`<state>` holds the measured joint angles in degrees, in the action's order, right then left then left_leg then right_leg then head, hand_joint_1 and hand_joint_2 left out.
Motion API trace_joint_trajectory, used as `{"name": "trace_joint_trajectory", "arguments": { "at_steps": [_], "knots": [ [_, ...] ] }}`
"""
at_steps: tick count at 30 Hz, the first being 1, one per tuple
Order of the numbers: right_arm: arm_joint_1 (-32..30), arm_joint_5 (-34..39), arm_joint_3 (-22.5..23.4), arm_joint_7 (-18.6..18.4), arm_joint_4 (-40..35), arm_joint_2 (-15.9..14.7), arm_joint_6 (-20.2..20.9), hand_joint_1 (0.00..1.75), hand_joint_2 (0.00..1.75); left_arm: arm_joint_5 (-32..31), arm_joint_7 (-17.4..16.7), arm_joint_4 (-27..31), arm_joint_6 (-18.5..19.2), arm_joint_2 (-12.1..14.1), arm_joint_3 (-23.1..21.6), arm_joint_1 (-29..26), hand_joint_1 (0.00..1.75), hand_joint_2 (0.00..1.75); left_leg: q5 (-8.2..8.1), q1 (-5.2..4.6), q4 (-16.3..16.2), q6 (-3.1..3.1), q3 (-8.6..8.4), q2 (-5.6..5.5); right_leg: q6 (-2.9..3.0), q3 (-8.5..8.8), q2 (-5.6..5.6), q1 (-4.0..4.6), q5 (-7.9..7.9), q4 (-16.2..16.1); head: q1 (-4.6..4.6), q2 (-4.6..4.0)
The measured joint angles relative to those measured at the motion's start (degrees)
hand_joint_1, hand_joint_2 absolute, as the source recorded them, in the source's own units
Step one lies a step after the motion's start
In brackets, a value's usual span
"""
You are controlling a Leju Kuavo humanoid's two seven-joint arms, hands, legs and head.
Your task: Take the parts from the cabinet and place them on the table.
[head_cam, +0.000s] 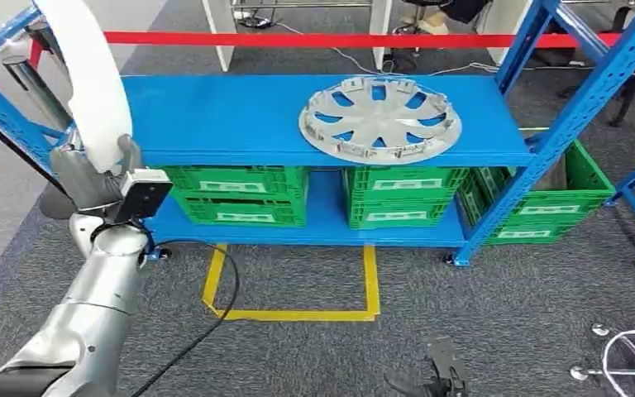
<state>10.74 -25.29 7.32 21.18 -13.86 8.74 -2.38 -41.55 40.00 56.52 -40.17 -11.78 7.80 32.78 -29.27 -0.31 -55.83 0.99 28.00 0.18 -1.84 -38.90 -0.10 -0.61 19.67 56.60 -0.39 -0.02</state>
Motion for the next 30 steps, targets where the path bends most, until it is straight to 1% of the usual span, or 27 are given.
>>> {"name": "trace_joint_trajectory", "arguments": {
  "at_steps": [1, 2, 3, 4, 5, 6, 7, 8, 9, 10, 11, 12, 14, 15, 16, 17, 18, 19, 20, 21, 22, 23, 24, 25, 26, 27, 30],
  "knots": [
    [0.0, 0.0, 0.0, 0.0, 0.0, -0.1, 0.0, 0.00, 1.75, 0.0, 0.0, 0.0, 0.0, 0.0, 0.0, 0.1, 1.75, 1.75, 1.02, 0.40, 0.5, 0.35, 0.55, 0.42, -0.08, -0.50, 0.09, -0.24, 1.28, 0.4, -0.11, 0.00],
    [0.0, 0.0, 0.0, 0.0, 0.0, -0.1, 0.0, 0.00, 1.75, 0.0, 0.0, 0.0, 0.0, -0.2, -0.1, 0.2, 1.75, 1.75, 1.81, 0.43, 0.6, 0.81, 1.42, 0.28, -0.21, -1.86, 0.06, -0.15, 4.79, 2.3, 0.15, 0.00],
    [0.1, 0.0, 0.0, 0.0, 0.0, -0.1, 0.0, 0.00, 1.75, 0.2, 0.0, 0.0, 0.0, -0.2, -0.2, 0.2, 1.75, 1.75, 2.59, 0.46, 0.6, 1.06, 2.40, 0.29, -0.40, -2.81, 0.05, -0.22, 8.87, 6.2, 0.42, 0.00],
    [0.2, 0.0, 0.0, 0.0, 0.0, -0.2, 0.0, 0.00, 1.75, 0.4, 0.0, 0.0, 0.0, -0.2, -0.3, 0.1, 1.75, 1.75, 3.31, 0.42, 0.5, 1.15, 3.32, 0.32, -0.58, -3.86, 0.05, -0.24, 11.82, 10.7, 0.48, 0.00],
    [0.3, 0.0, 0.0, 0.0, 0.0, -0.2, -0.1, 0.00, 1.75, 0.4, 0.0, 0.0, 0.0, -0.2, -0.4, 0.1, 1.75, 1.75, 4.20, 0.35, 0.4, 1.17, 4.44, 0.36, -0.78, -4.81, 0.05, -0.22, 13.87, 15.9, 0.48, 0.00],
    [0.3, 0.0, 0.0, 0.0, 0.0, -0.3, -0.1, 0.00, 1.75, 0.4, 0.0, -0.1, 0.0, -0.2, -0.5, 0.0, 1.75, 1.75, 4.95, 0.33, 0.4, 1.09, 5.45, 0.38, -0.90, -4.89, 0.05, -0.22, 13.58, 18.9, 0.50, 0.00],
    [0.3, 0.0, 0.1, -0.1, 0.0, -0.4, -0.1, 0.00, 1.75, 0.5, 0.0, -0.1, 0.0, -0.2, -0.7, -0.1, 1.75, 1.75, 5.58, 0.33, 0.2, 0.99, 6.38, 0.39, -0.96, -4.03, 0.05, -0.23, 11.77, 19.3, 0.50, 0.00],
    [0.3, 0.0, 0.1, 0.0, 0.0, -0.4, -0.2, 0.00, 1.75, 0.5, 0.0, -0.1, 0.0, -0.2, -0.8, -0.2, 1.75, 1.75, 6.20, 0.35, 0.1, 0.83, 7.13, 0.38, -0.94, -2.16, 0.04, -0.24, 9.52, 17.9, 0.52, 0.00],
    [0.4, 0.0, 0.1, -0.1, 0.0, -0.4, -0.2, 0.00, 1.75, 0.7, 0.0, -0.1, 0.0, -0.2, -1.0, -0.2, 1.75, 1.75, 6.75, 0.39, -0.3, 0.62, 8.18, 0.38, -0.87, 1.09, 0.02, -0.26, 7.70, 14.2, 0.55, 0.00],
    [0.6, 0.1, 0.1, -0.1, 0.0, -0.5, -0.3, 0.00, 1.75, 0.7, 0.0, -0.1, 0.0, -0.2, -1.1, -0.2, 1.75, 1.75, 7.17, 0.41, -0.8, 0.36, 8.93, 0.35, -0.71, 5.19, 0.02, -0.28, 7.81, 8.9, 0.52, 0.00],
    [0.9, 0.1, 0.1, -0.1, -0.2, -0.6, -0.4, 0.00, 1.75, 0.7, 0.0, -0.1, 0.0, -0.1, -1.3, -0.2, 1.75, 1.75, 7.38, 0.16, -1.3, 0.01, 9.59, 0.34, -0.50, 10.06, 0.05, -0.17, 10.52, 3.2, 0.59, 0.00],
    [1.1, 0.1, 0.2, -0.2, -0.3, -0.6, -0.5, 0.00, 1.75, 0.7, 0.0, -0.1, 0.0, -0.1, -1.4, -0.2, 1.75, 1.75, 7.72, 0.09, -1.8, -0.23, 9.93, 0.45, -0.43, 11.86, 0.19, -0.09, 12.07, -0.3, 0.42, 0.00],
    [1.4, 0.1, 0.3, -0.6, -0.3, -0.6, -0.5, 0.00, 1.75, 0.9, 0.0, -0.2, 0.0, -0.1, -2.1, -0.3, 1.75, 1.75, 8.98, 0.18, -1.6, -0.75, 10.26, 0.46, 0.23, 10.88, 0.20, 0.15, 11.64, 0.2, 0.52, 0.00],
    [1.2, 0.1, 0.5, -0.8, -0.3, -0.6, -0.5, 0.00, 1.75, 0.8, 0.0, -0.2, 0.0, 0.0, -2.5, -0.5, 1.75, 1.75, 9.51, 0.16, -1.5, -1.12, 10.41, 0.40, 0.87, 9.83, 0.08, 0.05, 11.04, 0.1, 0.61, 0.00],
    [1.3, 0.2, 0.5, -0.9, -0.3, -0.6, -0.5, 0.00, 1.75, 0.8, 0.0, -0.2, 0.0, 0.1, -2.9, -0.8, 1.75, 1.75, 8.51, 0.33, -1.8, -1.43, 10.85, 0.28, 1.64, 9.86, -0.24, -0.26, 10.26, 0.0, 0.59, 0.00],
    [1.3, 0.3, 0.6, -1.0, -0.3, -0.7, -0.7, 0.00, 1.75, 0.7, -0.1, -0.2, 0.0, 0.2, -3.2, -1.0, 1.75, 1.75, 5.34, 0.32, -3.4, -1.83, 11.46, 0.25, 2.09, 9.17, -0.15, -0.26, 9.73, 0.0, 0.26, 0.00],
    [1.4, 0.3, 0.8, -1.1, -0.3, -0.6, -0.8, 0.00, 1.75, 0.4, -0.2, -0.2, 0.0, 0.2, -3.6, -1.2, 1.75, 1.75, 1.08, 0.52, -7.3, -2.16, 12.31, 0.22, 2.36, 8.30, -0.24, -0.24, 8.85, 0.0, 0.04, 0.00],
    [1.6, 0.4, 1.0, -1.3, -0.3, -0.7, -1.0, 0.00, 1.75, 0.3, -0.5, -0.2, 0.0, 0.3, -4.2, -1.3, 1.75, 1.75, -2.25, 0.58, -12.1, -2.38, 13.29, 0.20, 2.43, 7.42, -0.24, -0.21, 8.11, 0.1, 0.13, 0.00],
    [1.7, 0.5, 1.1, -1.6, -0.3, -0.7, -1.1, 0.00, 1.75, 0.3, -0.9, -0.2, 0.0, 0.5, -4.8, -1.6, 1.75, 1.75, -4.31, 0.59, -16.8, -2.51, 14.08, 0.20, 2.42, 6.51, -0.25, -0.19, 7.41, 0.2, 0.06, 0.00],
    [1.8, 0.6, 1.2, -1.7, -0.3, -0.7, -1.3, 0.00, 1.75, 0.5, -1.2, -0.2, 0.0, 0.6, -5.5, -2.0, 1.75, 1.75, -4.55, 0.60, -19.7, -2.53, 14.25, 0.20, 2.39, 5.66, -0.25, -0.18, 6.80, 0.2, 0.11, 0.00],
    [2.0, 0.7, 1.4, -1.8, -0.3, -0.7, -1.4, 0.00, 1.75, 0.9, -1.4, -0.2, 0.0, 0.8, -6.3, -2.4, 1.75, 1.75, -3.20, 0.61, -20.3, -2.50, 13.41, 0.20, 2.31, 4.73, -0.25, -0.17, 6.19, 0.3, 0.06, 0.00],
    [2.2, 0.8, 1.5, -1.8, -0.3, -0.8, -1.4, 0.00, 1.75, 1.4, -1.6, -0.2, 0.0, 1.0, -7.1, -2.6, 1.75, 1.75, -0.95, 0.60, -18.4, -2.32, 11.40, 0.20, 2.19, 3.81, -0.24, -0.13, 5.56, 0.4, 0.06, 0.00],
    [2.4, 0.8, 1.5, -1.7, -0.3, -0.8, -1.4, 0.00, 1.75, 1.8, -1.9, -0.2, 0.0, 1.2, -7.9, -2.7, 1.75, 1.75, 0.92, 0.58, -14.5, -1.97, 8.45, 0.14, 2.08, 3.02, -0.21, -0.08, 5.00, 0.5, 0.04, 0.00],
    [2.6, 0.9, 1.6, -1.7, -0.3, -0.8, -1.4, 0.00, 1.75, 2.4, -2.0, 0.0, 0.0, 1.3, -8.5, -2.7, 1.75, 1.75, 1.54, 0.51, -9.6, -1.46, 4.99, 0.09, 1.96, 2.53, -0.16, -0.03, 4.48, 0.6, 0.04, 0.00],
    [2.9, 1.0, 1.7, -1.7, -0.3, -0.8, -1.4, 0.00, 1.75, 2.8, -2.1, 0.4, 0.0, 1.5, -9.2, -2.8, 1.75, 1.75, 0.36, 0.31, -4.8, -0.91, 1.41, 0.04, 1.79, 2.22, -0.16, 0.07, 4.02, 0.7, 0.11, 0.00],
    [3.3, 1.0, 1.8, -1.7, -0.3, -0.8, -1.4, 0.00, 1.75, 3.2, -2.1, 0.8, 0.0, 1.5, -9.9, -2.7, 1.75, 1.75, -0.75, 0.13, -0.5, -0.54, -1.00, 0.06, 1.43, 1.90, -0.14, 0.30, 3.52, 0.8, 0.15, 0.00],
    [3.8, 1.2, 2.0, -1.7, -0.3, -0.8, -1.3, 0.00, 1.75, 4.5, -2.1, 0.9, 0.0, 1.9, -11.0, -3.2, 1.75, 1.75, 0.12, -0.21, -0.2, 0.07, -0.01, 0.03, 0.32, 1.51, -0.24, 0.06, 1.62, 0.1, 0.11, 0.00]
  ]
}}
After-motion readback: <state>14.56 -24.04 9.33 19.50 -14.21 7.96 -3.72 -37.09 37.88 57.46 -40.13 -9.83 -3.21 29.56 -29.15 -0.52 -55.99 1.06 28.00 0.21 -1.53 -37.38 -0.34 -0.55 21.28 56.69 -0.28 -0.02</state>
